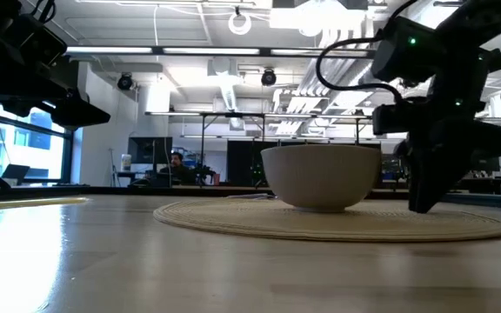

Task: Pick & Place Utensil
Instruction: Move the table placemat to the center

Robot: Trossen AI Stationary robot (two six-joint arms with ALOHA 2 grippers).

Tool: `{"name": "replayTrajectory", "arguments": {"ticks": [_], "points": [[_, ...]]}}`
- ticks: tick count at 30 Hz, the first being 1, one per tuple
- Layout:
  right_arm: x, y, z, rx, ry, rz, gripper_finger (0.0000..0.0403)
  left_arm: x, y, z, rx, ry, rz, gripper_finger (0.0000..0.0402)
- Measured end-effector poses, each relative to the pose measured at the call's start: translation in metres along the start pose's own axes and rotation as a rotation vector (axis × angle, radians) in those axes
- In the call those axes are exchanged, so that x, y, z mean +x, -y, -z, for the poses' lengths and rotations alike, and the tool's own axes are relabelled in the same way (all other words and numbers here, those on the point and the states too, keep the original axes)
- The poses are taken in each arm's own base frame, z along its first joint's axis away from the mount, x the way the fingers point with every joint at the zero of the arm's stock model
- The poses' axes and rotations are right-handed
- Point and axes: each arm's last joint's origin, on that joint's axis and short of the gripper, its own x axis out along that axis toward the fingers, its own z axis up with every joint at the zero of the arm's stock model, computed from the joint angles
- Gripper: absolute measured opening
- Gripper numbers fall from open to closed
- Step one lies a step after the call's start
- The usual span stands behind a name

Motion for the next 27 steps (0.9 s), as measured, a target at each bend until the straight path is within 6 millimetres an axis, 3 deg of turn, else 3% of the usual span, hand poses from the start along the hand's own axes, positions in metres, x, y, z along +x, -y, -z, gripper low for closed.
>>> {"name": "replayTrajectory", "arguments": {"ticks": [8, 19, 27], "points": [[0.006, -0.010, -0.018, -0.013, 0.102, -0.004, 0.0117, 0.000, 0.000, 0.000, 0.000, 0.000, 0.000, 0.0378], [0.006, -0.001, -0.025, 0.017, 0.140, 0.058, 0.0117, 0.000, 0.000, 0.000, 0.000, 0.000, 0.000, 0.0378], [0.025, 0.004, -0.037, -0.010, 0.186, 0.056, 0.0117, 0.000, 0.000, 0.000, 0.000, 0.000, 0.000, 0.0378]]}}
